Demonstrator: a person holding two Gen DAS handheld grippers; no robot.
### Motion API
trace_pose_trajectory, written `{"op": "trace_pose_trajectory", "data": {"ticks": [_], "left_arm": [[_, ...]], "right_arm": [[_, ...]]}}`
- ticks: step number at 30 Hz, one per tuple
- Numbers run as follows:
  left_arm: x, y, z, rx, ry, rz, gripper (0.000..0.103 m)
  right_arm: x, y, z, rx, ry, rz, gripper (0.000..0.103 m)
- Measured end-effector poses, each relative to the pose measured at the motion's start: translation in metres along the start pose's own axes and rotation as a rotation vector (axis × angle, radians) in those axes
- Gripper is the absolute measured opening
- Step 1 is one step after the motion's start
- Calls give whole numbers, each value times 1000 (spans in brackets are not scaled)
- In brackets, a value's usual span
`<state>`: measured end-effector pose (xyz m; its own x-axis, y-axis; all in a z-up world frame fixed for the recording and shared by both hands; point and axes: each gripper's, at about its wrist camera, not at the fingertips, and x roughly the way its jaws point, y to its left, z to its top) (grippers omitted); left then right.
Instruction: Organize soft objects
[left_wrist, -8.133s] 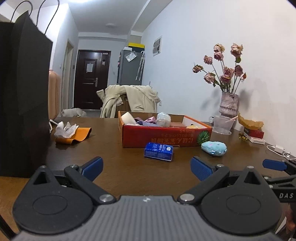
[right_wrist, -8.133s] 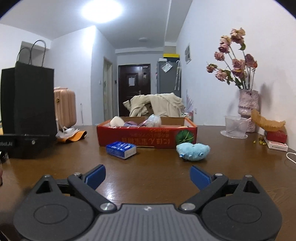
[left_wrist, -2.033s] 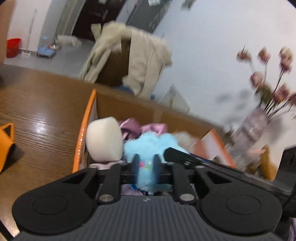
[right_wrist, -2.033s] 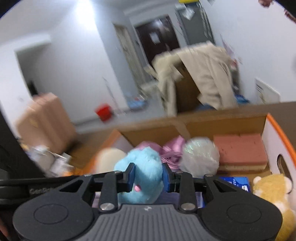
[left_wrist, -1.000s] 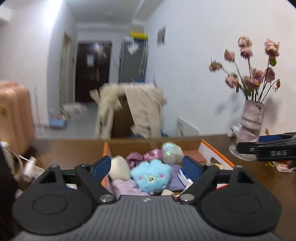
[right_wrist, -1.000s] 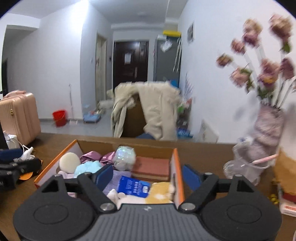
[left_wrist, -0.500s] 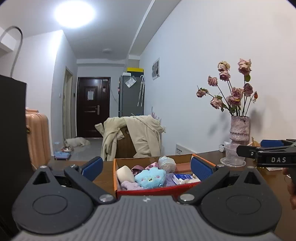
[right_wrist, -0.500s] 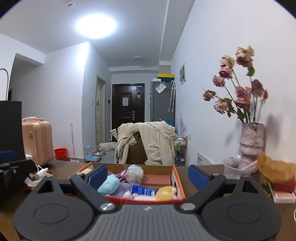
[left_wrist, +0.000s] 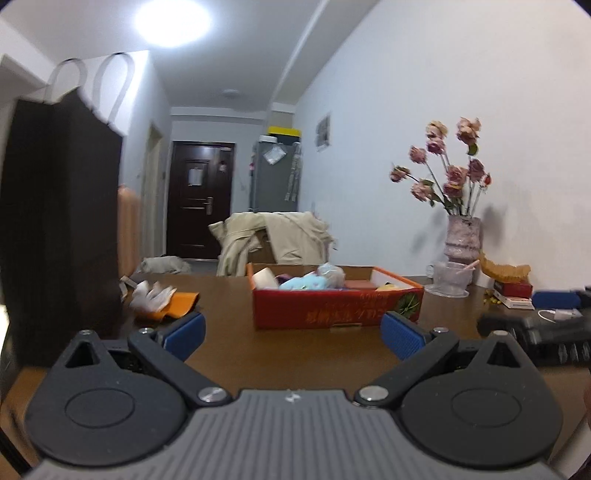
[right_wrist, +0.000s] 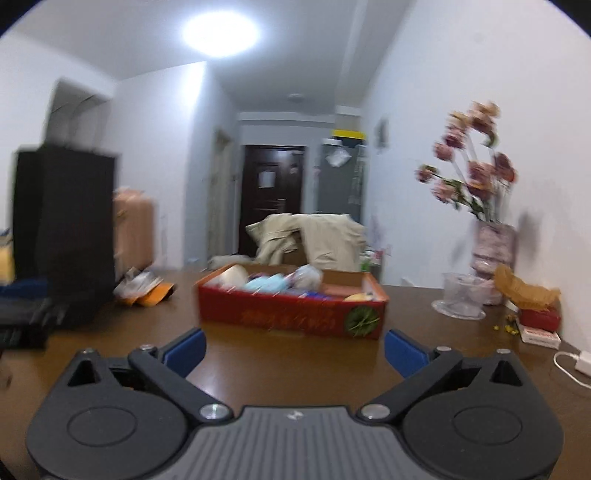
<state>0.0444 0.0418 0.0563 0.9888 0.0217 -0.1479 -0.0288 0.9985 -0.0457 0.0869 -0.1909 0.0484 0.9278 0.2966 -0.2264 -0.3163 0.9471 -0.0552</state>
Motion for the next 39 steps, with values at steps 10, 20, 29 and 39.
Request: {"op": "trace_pose_trajectory", "data": {"ticks": [10, 20, 29, 39], "left_arm": [[-33, 9, -27, 5, -3, 14, 103], [-30, 1, -24, 13, -9, -22, 103], [-26, 1, -25, 17, 3, -39, 103], [-25, 2, -25, 19, -1, -44, 103]], "right_arm": [[-37, 30, -61, 39, -90, -61, 103], [-31, 16, -58, 107, -77, -110, 103], [-26, 17, -60, 108, -60, -114, 103], [-26, 17, -60, 113, -62, -112, 103]]}}
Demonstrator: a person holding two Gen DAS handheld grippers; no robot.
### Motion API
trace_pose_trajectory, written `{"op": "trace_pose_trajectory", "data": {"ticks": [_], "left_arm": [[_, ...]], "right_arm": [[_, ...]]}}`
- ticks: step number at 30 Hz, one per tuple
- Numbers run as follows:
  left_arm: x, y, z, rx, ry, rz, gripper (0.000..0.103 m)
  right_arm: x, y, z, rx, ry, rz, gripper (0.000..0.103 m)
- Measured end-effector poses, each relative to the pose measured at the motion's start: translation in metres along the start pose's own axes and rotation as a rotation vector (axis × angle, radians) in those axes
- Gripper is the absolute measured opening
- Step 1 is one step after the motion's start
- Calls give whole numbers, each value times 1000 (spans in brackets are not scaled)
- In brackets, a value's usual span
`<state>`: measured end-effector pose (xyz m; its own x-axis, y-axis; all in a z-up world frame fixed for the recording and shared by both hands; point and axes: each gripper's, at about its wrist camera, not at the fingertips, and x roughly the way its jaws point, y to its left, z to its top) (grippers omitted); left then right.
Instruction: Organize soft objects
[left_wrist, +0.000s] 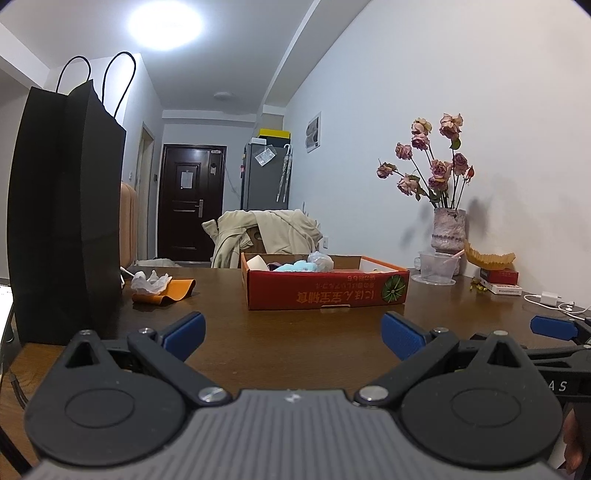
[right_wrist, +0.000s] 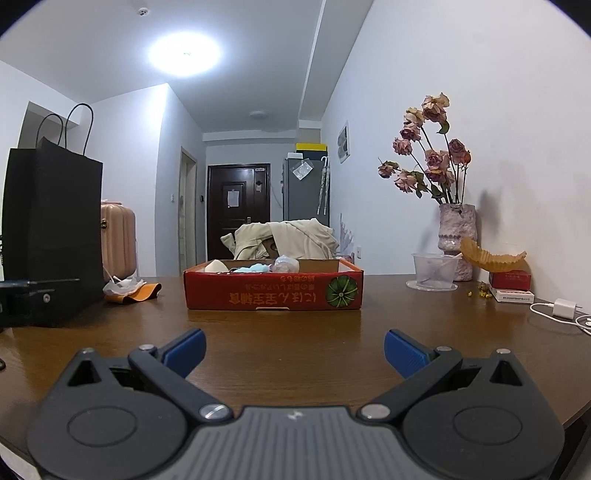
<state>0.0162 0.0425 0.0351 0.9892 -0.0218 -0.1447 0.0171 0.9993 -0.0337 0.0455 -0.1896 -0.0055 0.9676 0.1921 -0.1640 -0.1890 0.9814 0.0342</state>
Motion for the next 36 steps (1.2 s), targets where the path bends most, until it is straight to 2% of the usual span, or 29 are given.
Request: {"op": "trace_pose_trajectory", "data": {"ticks": [36], "left_arm": [[-2, -3, -1, 6, -19, -14, 103]], "right_arm": [[0, -1, 0, 3, -3, 4, 103]]}}
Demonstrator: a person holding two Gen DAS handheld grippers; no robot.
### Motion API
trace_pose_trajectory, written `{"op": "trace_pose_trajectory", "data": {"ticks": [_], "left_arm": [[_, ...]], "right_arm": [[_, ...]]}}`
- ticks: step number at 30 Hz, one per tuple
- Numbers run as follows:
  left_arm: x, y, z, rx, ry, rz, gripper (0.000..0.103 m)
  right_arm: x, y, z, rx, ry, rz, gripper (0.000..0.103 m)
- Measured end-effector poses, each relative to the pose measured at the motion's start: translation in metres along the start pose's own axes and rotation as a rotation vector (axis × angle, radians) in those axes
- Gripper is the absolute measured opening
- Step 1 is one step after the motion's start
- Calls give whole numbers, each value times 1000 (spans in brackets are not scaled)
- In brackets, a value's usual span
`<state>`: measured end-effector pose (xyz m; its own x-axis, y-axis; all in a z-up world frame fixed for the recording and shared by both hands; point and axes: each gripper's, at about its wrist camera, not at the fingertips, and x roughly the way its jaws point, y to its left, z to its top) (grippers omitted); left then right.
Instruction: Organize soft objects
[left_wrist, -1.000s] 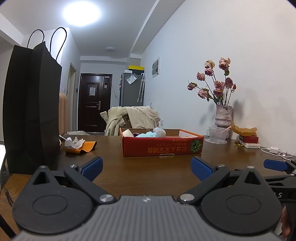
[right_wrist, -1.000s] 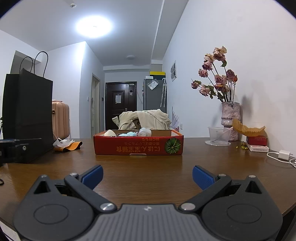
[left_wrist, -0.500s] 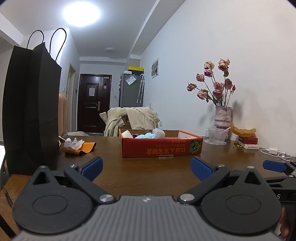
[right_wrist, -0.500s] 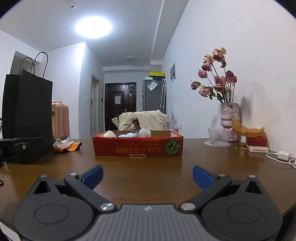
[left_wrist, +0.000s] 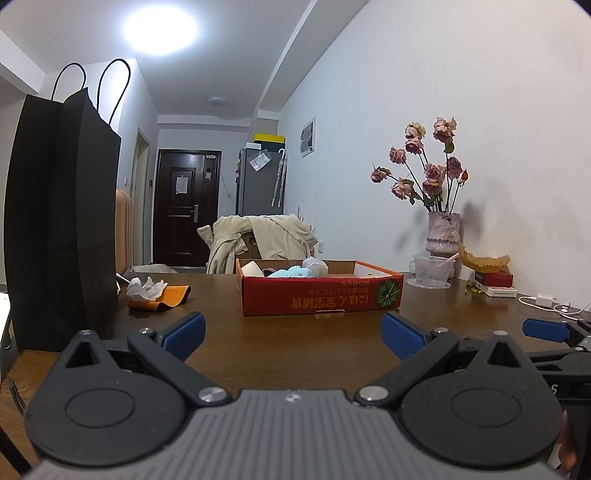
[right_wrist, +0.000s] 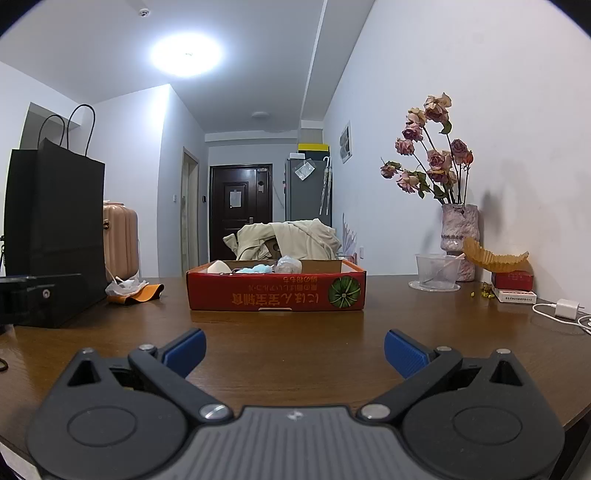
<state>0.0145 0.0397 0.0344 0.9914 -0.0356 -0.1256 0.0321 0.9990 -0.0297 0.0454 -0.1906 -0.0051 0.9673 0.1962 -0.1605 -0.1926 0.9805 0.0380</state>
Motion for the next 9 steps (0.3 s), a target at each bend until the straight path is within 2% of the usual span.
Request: {"op": "trace_pose_trajectory", "data": {"ticks": [9], "left_arm": [[-1, 2, 1, -14, -8, -4, 103]], "right_arm": [[0, 0, 0, -1, -3, -1, 103]]}}
